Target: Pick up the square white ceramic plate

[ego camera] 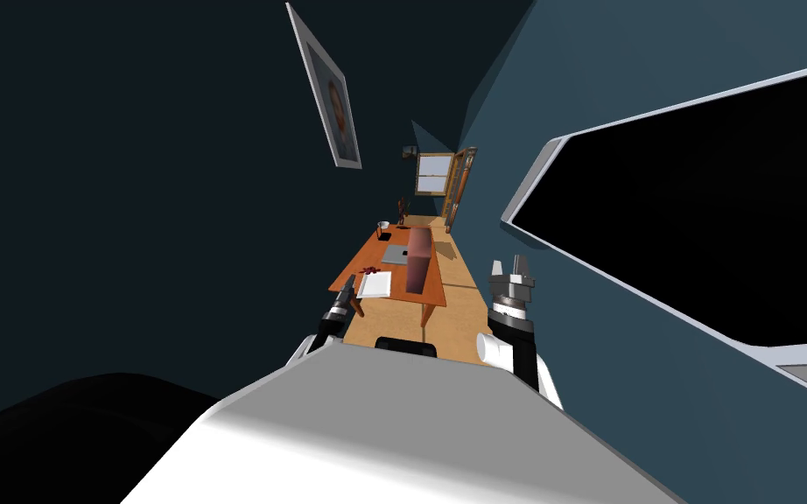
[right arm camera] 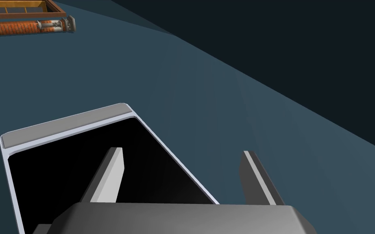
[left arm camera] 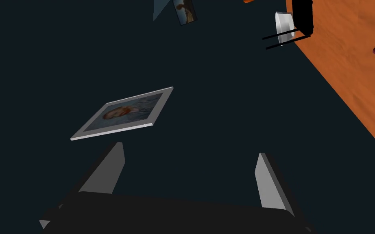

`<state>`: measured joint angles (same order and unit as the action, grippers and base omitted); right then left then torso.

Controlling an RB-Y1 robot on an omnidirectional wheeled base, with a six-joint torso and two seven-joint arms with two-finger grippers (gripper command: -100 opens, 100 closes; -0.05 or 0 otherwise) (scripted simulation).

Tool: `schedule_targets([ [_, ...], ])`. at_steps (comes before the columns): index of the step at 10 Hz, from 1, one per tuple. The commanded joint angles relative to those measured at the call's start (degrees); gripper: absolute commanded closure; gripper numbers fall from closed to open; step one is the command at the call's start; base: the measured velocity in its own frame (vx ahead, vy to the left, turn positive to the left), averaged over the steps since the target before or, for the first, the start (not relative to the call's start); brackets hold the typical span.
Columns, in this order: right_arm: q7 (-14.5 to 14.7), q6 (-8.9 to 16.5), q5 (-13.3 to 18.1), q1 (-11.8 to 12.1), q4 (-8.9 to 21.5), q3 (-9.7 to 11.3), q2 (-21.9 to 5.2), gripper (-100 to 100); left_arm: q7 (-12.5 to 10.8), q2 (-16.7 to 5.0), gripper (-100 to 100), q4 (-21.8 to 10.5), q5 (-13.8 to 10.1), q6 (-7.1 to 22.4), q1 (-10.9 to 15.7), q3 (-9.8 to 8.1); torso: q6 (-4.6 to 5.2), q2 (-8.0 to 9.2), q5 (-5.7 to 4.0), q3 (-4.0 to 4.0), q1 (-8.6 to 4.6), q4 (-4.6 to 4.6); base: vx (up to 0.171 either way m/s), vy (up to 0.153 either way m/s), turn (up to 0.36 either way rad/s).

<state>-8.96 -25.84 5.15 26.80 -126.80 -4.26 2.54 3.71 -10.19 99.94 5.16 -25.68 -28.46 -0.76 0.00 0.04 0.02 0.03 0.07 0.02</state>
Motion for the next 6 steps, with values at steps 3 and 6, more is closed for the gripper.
schedule_targets([
  [3,0.0,0.0,0.0,0.0,0.0,0.0,0.0,0,0.8,0.0,-100,-5.5,0.0,0.2,1.2,0.03,0.0,0.01,0.0,0.01,0.01,0.0,-0.019,0.022,-0.006],
  [6,0.0,0.0,0.0,0.0,0.0,0.0,0.0,0,1.0,-0.1,-100,-9.9,-0.1,0.1,1.8,-0.02,0.0,-0.03,0.0,-0.02,0.02,-0.01,-0.007,0.018,-0.003],
])
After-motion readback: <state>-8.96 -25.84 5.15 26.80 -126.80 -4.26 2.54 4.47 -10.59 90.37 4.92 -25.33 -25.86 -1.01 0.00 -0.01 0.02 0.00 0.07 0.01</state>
